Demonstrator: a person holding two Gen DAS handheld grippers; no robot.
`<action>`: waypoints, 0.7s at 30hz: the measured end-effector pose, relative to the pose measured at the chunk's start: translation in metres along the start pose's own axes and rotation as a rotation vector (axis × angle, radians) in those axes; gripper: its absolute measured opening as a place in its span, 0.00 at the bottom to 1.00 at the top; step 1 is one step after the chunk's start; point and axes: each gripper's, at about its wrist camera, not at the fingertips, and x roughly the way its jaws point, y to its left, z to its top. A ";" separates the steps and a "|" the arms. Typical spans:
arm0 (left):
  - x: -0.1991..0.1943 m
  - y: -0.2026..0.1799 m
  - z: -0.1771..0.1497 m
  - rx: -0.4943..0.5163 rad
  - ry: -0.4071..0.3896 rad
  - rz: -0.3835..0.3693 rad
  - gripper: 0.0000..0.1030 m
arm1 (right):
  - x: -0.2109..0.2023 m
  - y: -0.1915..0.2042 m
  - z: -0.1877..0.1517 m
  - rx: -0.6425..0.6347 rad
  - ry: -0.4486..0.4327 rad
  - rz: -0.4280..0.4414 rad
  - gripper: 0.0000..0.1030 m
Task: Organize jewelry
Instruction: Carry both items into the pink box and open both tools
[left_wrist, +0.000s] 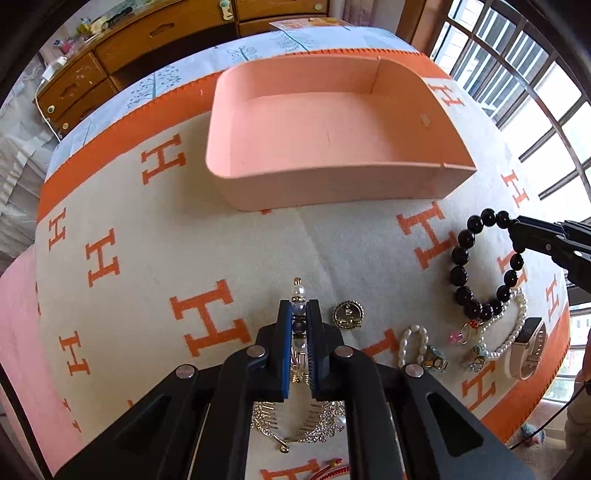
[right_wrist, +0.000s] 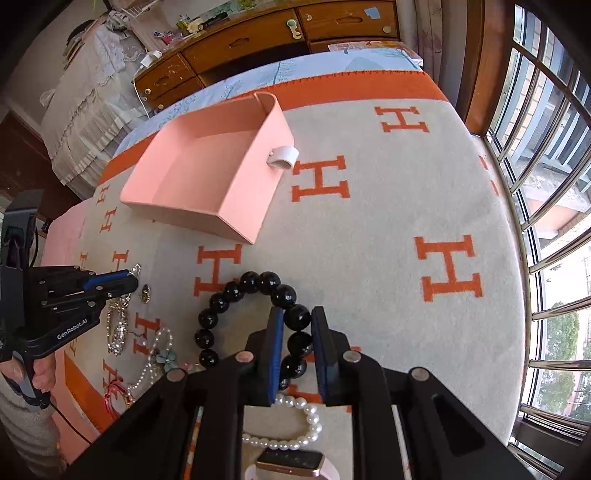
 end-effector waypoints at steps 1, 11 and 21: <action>-0.008 0.002 0.001 -0.012 -0.019 -0.003 0.05 | -0.007 0.003 0.002 -0.004 -0.015 0.009 0.15; -0.079 0.009 0.031 -0.083 -0.234 0.004 0.05 | -0.064 0.045 0.044 -0.045 -0.193 0.057 0.15; -0.030 0.008 0.079 -0.133 -0.272 0.014 0.05 | -0.062 0.078 0.092 -0.018 -0.304 0.087 0.15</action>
